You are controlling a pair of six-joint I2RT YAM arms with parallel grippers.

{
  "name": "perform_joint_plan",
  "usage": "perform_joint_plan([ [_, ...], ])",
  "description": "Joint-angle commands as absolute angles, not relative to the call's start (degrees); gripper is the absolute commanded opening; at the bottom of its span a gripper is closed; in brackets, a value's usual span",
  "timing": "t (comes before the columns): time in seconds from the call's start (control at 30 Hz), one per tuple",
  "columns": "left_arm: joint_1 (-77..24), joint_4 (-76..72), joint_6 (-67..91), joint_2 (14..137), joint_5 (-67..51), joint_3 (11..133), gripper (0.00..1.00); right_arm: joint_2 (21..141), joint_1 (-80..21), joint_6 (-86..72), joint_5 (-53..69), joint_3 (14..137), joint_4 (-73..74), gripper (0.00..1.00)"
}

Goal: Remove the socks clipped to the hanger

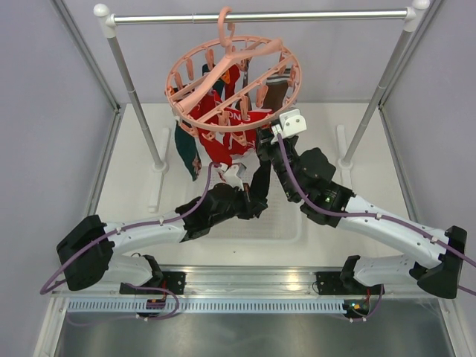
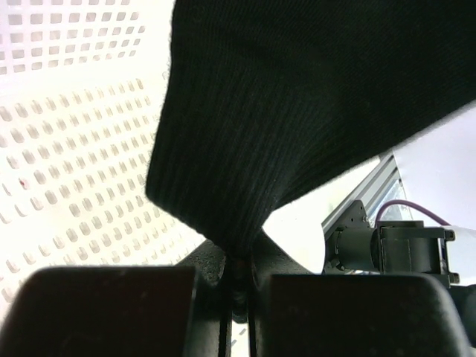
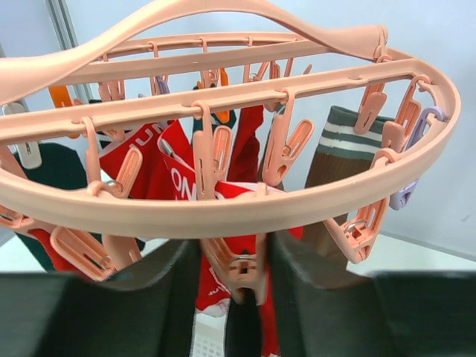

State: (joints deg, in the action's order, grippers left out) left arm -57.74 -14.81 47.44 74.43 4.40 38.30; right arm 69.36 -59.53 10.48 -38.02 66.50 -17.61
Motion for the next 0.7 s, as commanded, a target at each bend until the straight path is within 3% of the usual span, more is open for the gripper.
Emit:
perform_joint_plan([
  [0.0,-58.27,-16.35,44.83,73.48,4.40,40.69,0.02,69.61,-59.85,11.86,-39.29,69.43,-19.86,0.39],
  [0.17,-58.45,-15.56,44.30,71.81,4.31,40.78,0.02,69.26,-59.85,11.95,-39.29,69.78,-19.60,0.16],
  [0.27,-58.54,-14.77,43.95,70.40,4.66,40.78,0.02,69.08,-59.85,11.95,-39.29,69.96,-19.25,0.09],
  [0.6,-58.54,-12.22,42.72,69.78,8.08,40.78,0.02,68.29,-59.77,11.51,-39.81,68.20,-19.07,0.11],
  [0.67,-58.54,-11.26,42.80,69.96,8.61,40.96,0.07,68.03,-59.77,11.34,-40.08,67.94,-18.46,0.17],
])
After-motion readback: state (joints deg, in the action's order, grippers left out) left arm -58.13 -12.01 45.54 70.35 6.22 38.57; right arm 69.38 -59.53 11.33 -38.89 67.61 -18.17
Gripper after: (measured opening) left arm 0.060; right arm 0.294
